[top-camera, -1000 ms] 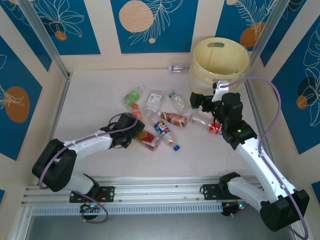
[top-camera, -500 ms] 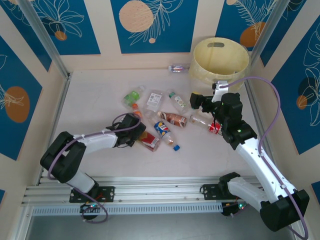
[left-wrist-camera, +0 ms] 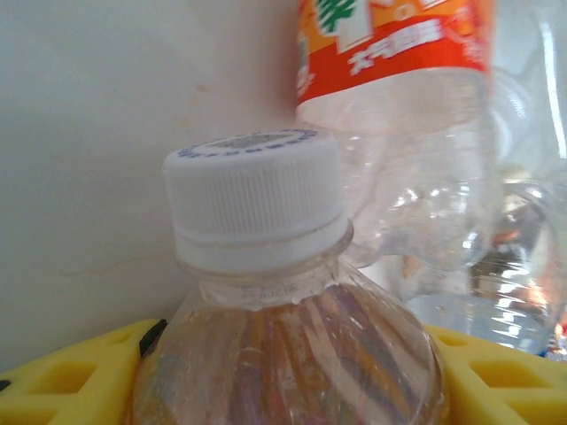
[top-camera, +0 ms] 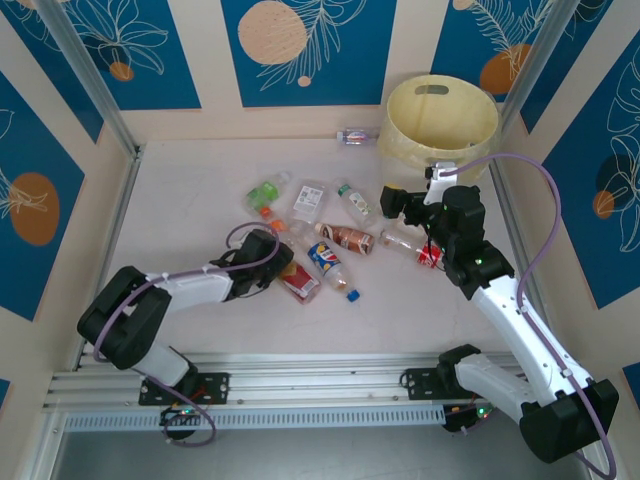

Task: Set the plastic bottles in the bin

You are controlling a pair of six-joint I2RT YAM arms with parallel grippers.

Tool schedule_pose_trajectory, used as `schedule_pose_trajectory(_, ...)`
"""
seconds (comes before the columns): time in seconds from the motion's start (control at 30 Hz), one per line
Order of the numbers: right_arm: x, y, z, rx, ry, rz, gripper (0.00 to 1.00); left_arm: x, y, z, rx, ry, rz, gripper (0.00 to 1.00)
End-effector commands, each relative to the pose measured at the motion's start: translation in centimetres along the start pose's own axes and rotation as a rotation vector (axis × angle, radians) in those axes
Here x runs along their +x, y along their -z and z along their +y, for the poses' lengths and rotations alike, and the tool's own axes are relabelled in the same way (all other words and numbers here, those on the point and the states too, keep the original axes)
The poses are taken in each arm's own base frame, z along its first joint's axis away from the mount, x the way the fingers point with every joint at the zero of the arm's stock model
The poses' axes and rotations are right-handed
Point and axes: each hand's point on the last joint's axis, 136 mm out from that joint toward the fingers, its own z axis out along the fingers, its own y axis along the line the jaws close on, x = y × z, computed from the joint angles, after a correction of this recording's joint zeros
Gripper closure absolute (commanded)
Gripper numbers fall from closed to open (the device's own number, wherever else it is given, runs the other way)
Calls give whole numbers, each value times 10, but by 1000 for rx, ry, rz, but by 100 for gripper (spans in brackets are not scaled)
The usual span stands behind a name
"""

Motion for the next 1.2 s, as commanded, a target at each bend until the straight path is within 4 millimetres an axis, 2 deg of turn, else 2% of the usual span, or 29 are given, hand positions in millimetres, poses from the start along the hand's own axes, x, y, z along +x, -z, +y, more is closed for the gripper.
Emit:
schedule_pose_trajectory(0.0, -7, 5, -2, 10, -29, -28, 1, -4, 13, -19, 69, -115, -29, 41)
schedule_pose_trajectory(0.2, -5, 6, 1, -8, -107, -16, 0, -12, 35, -53, 159, -311, -58, 42)
schedule_pose_trajectory(0.37, 4, 6, 15, -80, -152, 8, 0, -15, 60, -90, 304, -457, -93, 45)
schedule_pose_trajectory(0.63, 24, -2, 41, -209, -261, 75, 0, -30, 109, -151, 542, -615, -246, 47)
schedule_pose_trajectory(0.7, 31, -4, 62, -323, -267, 110, 0, -27, 120, -174, 609, -670, -237, 48)
schedule_pose_trajectory(0.83, 42, -4, 101, -521, -247, 183, 0, -17, 133, -206, 717, -717, -183, 48)
schedule_pose_trajectory(1.0, 51, 2, 142, -706, -188, 259, 0, -5, 136, -225, 800, -732, -110, 49)
schedule_pose_trajectory(1.17, 64, -3, 161, -748, -170, 330, 0, -1, 136, -235, 856, -699, -78, 49)
